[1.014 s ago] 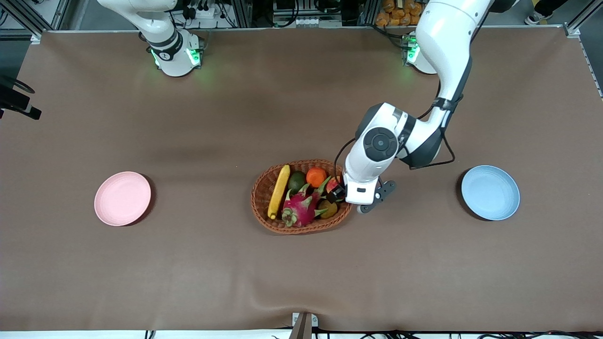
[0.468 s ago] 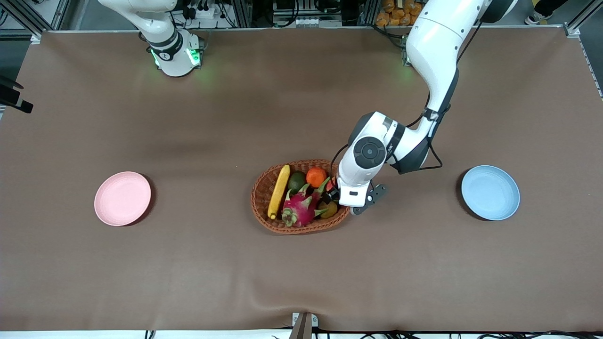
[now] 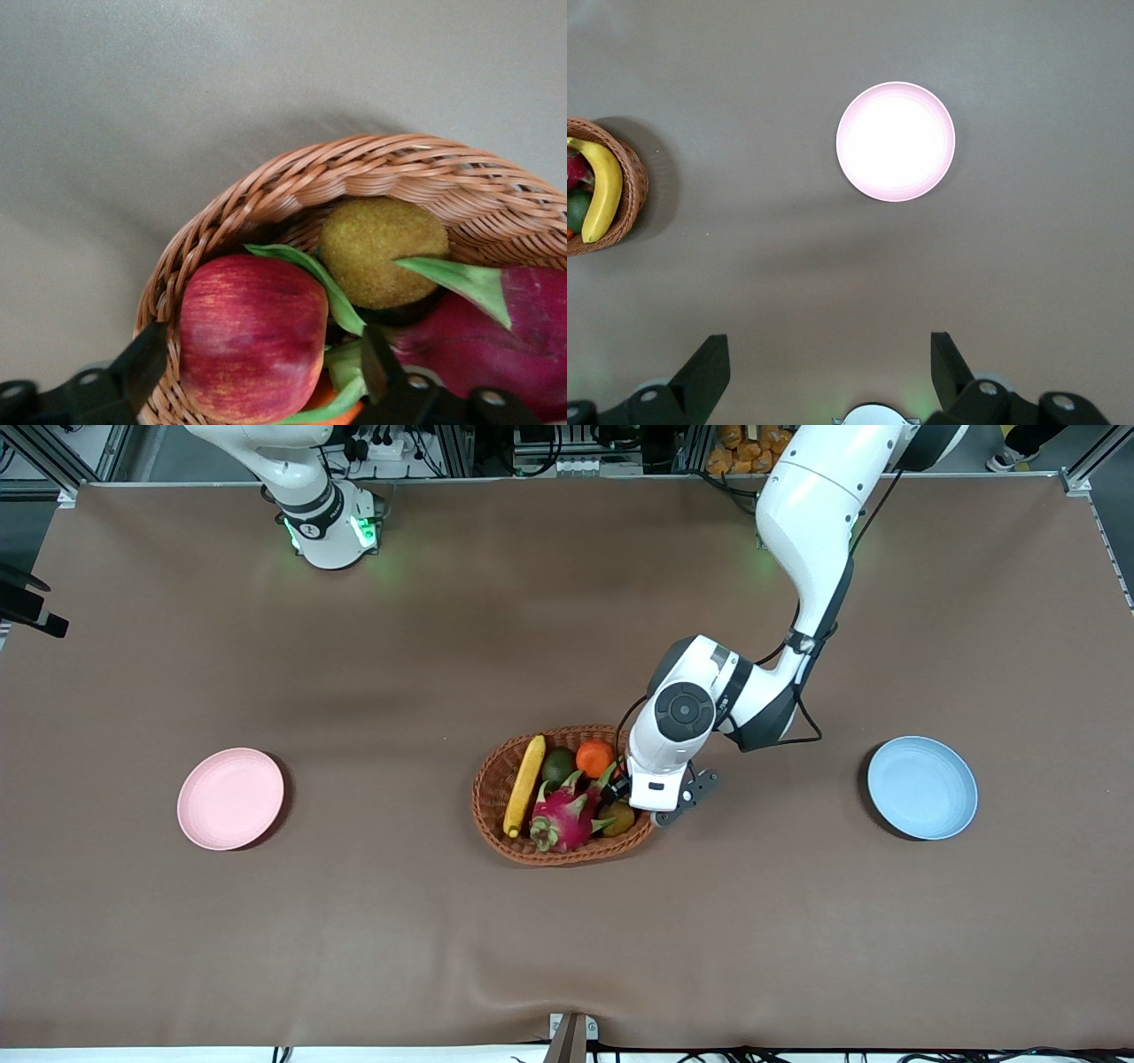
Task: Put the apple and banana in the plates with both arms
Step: 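Lower the left gripper and grasp the red apple in the basket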
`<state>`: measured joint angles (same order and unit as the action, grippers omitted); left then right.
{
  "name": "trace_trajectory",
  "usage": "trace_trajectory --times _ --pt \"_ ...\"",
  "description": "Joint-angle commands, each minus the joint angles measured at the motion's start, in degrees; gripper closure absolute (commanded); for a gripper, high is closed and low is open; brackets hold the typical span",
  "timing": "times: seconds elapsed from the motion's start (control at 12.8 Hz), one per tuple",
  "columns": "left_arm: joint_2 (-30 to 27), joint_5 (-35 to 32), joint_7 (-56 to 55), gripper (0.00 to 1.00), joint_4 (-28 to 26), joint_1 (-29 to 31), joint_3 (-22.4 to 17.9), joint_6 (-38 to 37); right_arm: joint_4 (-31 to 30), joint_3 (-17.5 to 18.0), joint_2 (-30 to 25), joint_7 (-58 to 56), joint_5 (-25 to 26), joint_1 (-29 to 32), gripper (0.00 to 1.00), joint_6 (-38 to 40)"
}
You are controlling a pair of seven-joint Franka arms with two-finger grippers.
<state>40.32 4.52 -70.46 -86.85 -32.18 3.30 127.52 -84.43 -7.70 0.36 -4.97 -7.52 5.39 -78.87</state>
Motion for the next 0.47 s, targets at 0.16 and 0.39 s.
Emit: trace_trajectory --times 0.16,0.39 --pt "0.8 -0.1 -2.3 1.0 0.8 -0.6 -0.6 0.0 1.0 0.3 0.2 0.0 -0.7 -0.8 0.0 0.7" --pt "-0.6 -0.2 -2.2 1.0 1.1 -0.3 -0.8 -2.3 1.1 0.3 1.2 0.4 -0.7 -4.5 0.0 0.3"
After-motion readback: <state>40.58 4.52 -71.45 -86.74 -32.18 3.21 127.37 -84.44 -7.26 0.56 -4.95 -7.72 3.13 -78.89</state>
